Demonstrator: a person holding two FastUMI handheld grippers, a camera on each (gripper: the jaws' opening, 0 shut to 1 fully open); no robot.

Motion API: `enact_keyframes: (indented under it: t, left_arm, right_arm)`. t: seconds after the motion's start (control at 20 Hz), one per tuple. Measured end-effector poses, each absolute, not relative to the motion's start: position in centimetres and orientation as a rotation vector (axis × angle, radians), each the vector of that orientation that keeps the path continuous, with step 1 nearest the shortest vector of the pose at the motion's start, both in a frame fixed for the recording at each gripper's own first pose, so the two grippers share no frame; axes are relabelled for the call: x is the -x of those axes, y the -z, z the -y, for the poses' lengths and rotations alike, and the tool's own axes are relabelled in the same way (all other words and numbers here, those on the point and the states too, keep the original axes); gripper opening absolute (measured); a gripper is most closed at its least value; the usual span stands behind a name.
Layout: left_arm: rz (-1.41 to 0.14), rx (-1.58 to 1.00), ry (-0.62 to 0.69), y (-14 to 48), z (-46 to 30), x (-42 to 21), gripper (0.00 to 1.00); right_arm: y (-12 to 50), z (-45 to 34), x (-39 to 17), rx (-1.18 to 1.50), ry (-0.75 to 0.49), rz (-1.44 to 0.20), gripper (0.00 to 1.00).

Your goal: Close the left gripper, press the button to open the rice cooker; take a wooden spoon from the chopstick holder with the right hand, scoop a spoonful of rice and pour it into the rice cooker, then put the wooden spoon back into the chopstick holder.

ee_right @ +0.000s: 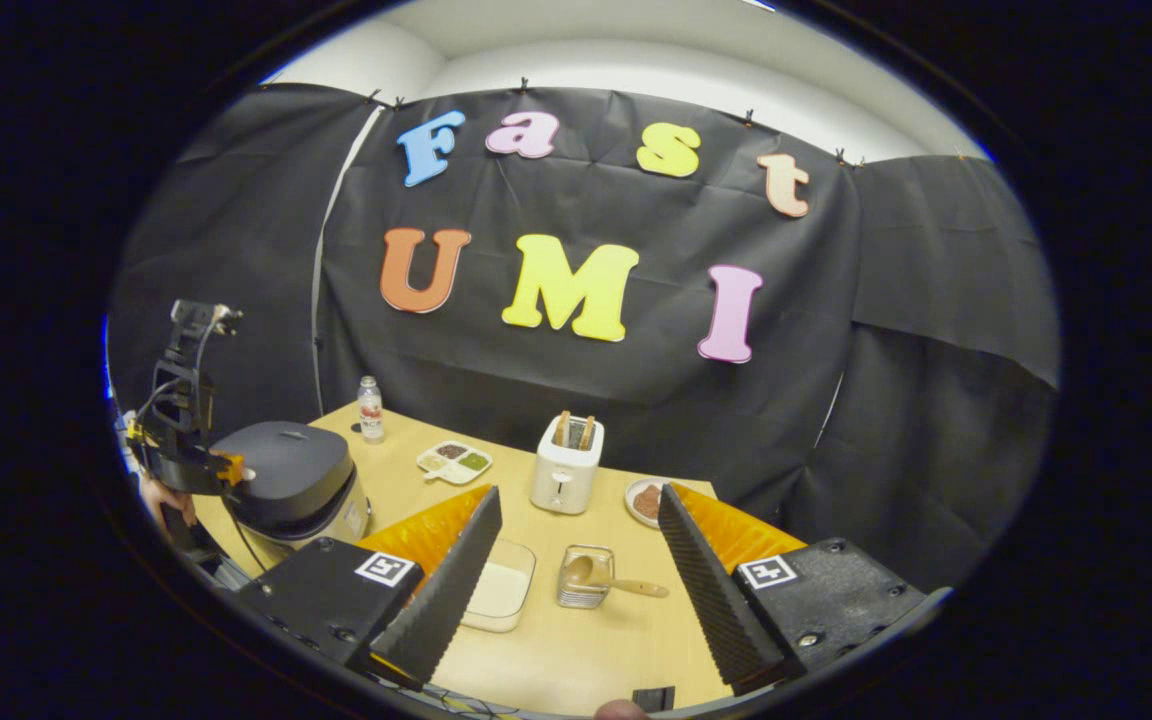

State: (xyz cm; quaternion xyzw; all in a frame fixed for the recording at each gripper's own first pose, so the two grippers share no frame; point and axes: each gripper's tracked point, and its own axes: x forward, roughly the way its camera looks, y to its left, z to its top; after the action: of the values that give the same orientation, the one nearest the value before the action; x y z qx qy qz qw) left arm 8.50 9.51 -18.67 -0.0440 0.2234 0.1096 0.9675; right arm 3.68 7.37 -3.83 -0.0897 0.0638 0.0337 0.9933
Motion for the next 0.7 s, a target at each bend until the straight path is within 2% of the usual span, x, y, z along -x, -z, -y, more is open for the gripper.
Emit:
enact_keyframes:
  t: [0.2,0.55,0.7]
  left_arm:
    - [-0.144,0.063,-0.298,9.5,-11.2,-9.3,0.00]
    - [-0.018,0.127,-0.267,4.7,-10.3,-7.4,0.01]
    - [-0.017,0.100,-0.207,4.6,-8.8,-6.6,0.47]
  right_arm:
    - [3.1,-6.8,-3.3,0.176,-0.054,-0.100,1.00]
    - [1.6,-5.9,-3.0,0.147,-0.026,-0.040,1.00]
    - [1.2,-5.5,-2.9,0.120,-0.017,-0.017,1.00]
